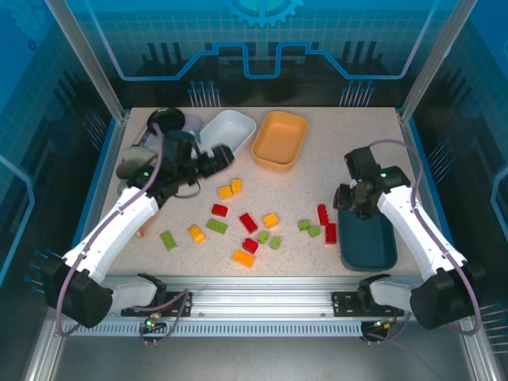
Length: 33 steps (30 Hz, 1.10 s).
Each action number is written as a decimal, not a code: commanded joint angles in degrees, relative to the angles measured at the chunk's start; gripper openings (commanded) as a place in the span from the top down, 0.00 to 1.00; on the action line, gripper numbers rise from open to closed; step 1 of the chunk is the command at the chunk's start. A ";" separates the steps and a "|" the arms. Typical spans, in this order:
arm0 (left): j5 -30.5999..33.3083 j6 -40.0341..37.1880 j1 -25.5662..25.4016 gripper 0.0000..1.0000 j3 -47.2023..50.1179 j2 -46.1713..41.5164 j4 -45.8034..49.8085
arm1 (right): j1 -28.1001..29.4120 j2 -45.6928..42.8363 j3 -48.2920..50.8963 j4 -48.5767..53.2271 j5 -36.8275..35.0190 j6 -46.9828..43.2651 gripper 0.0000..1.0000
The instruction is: Sort the legos into containers by color
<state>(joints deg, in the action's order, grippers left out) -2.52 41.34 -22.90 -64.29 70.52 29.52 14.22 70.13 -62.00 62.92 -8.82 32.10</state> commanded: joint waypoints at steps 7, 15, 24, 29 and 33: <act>-4.78 4.01 -3.85 0.07 9.43 -6.01 6.30 | -0.34 10.61 5.01 -3.42 3.22 -3.52 0.62; -4.51 3.97 -4.69 0.08 8.30 -5.22 6.24 | -2.09 17.51 5.80 -7.58 1.93 -5.07 0.72; -4.51 3.78 -4.88 0.09 6.33 -2.92 5.74 | -6.82 22.98 -0.49 -9.98 -2.70 -8.85 1.00; -3.19 2.61 -1.99 0.15 -1.61 4.50 8.76 | -8.06 30.60 -14.01 -9.49 -0.10 -9.26 1.00; -5.87 1.84 4.04 0.26 -10.49 13.99 10.88 | -8.16 39.63 -27.49 -8.52 5.77 -5.55 1.00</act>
<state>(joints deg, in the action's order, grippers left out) -6.70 44.51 -22.33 -69.78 80.05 37.71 6.57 105.47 -83.29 55.29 -8.12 24.60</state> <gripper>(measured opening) 0.752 0.050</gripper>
